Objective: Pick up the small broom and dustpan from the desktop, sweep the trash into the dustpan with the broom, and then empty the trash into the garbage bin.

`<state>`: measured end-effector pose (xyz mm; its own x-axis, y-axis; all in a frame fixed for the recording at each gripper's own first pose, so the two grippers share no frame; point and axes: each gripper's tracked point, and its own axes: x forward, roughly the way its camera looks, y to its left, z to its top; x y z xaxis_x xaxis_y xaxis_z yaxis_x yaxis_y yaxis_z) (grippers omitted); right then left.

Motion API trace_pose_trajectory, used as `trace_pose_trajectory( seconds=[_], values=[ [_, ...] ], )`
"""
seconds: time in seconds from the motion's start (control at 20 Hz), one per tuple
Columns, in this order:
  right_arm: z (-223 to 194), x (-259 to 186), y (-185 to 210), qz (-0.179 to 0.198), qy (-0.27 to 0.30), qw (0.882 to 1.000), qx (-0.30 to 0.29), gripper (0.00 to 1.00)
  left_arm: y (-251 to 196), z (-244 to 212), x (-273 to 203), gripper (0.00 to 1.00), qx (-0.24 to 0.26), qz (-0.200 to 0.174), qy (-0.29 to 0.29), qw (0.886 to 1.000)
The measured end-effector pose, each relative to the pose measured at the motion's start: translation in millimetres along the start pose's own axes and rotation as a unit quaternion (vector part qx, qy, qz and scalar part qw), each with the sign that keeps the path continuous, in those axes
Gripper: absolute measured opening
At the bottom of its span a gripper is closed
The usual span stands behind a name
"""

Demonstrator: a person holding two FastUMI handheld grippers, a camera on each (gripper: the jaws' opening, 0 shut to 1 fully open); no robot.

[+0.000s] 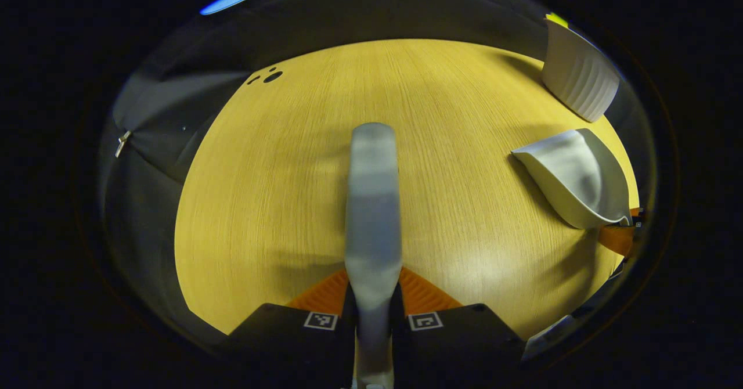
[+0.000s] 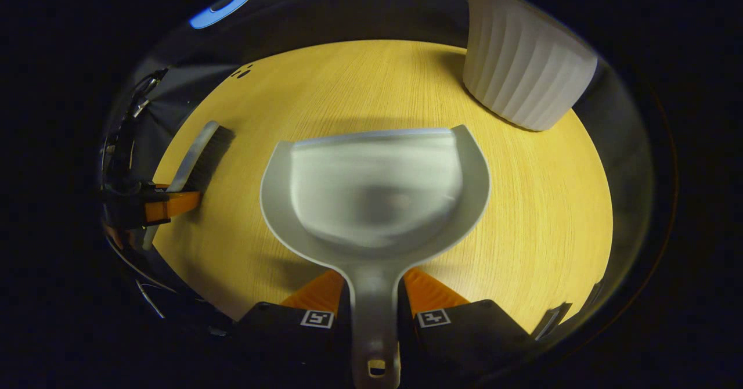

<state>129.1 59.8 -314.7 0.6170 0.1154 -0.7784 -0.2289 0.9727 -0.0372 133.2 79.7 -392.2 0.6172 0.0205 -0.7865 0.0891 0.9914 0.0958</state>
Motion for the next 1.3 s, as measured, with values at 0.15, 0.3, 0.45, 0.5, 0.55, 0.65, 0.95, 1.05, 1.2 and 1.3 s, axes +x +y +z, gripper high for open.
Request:
trace_pose_trajectory(
  seconds=[0.15, 0.3, 0.45, 0.5, 0.55, 0.65, 0.95, 1.05, 1.2, 1.3],
  values=[
    [2.7, -1.4, 2.5, 0.004, -0.003, 1.0, 0.011, 0.4, -3.1, 2.8, -7.8, 0.36, 0.005, -0.001, -0.009, 1.0],
    [9.1, -6.8, 6.0, 0.008, -0.01, 1.0, 0.019, 0.43, -6.4, 8.0, -26.3, 0.62, -0.001, -0.011, -0.038, 0.999],
    [16.9, -23.3, 6.8, -0.005, -0.032, 0.999, 0.015, 1.0, -1.1, 8.6, -53.7, 0.95, -0.011, -0.007, -0.072, 0.997],
    [20.1, -32.9, 8.0, -0.014, -0.043, 0.999, 0.011, 1.0, -4.4, 8.3, -65.1, 0.96, -0.018, -0.021, -0.085, 0.996],
    [24.0, -43.0, 9.1, -0.023, -0.058, 0.998, 0.007, 0.99, -6.5, 9.5, -77.7, 0.97, -0.023, -0.032, -0.099, 0.994],
    [35.8, -65.8, 15.6, -0.033, -0.098, 0.995, 0.003, 0.99, 1.1, 17.0, -107.6, 0.97, -0.028, -0.03, -0.144, 0.989],
    [80.3, -163.1, 34.2, -0.043, -0.234, 0.971, 0.006, 1.0, 13.4, 37.8, -210.5, 0.97, -0.05, 0.001, -0.308, 0.95],
    [96.9, -200.4, 39.9, -0.042, -0.284, 0.958, 0.012, 1.0, 16.3, 44.7, -244.8, 0.97, -0.046, 0.001, -0.355, 0.934],
    [110.1, -250.7, 40.7, -0.053, -0.356, 0.933, 0.011, 0.99, 13.3, 42.8, -286.4, 0.97, -0.032, 0.003, -0.407, 0.913],
    [113.3, -289.7, 43.3, -0.057, -0.396, 0.916, 0.013, 0.99, 4.2, 35.2, -301.9, 0.97, -0.033, -0.009, -0.42, 0.907]
  ],
)
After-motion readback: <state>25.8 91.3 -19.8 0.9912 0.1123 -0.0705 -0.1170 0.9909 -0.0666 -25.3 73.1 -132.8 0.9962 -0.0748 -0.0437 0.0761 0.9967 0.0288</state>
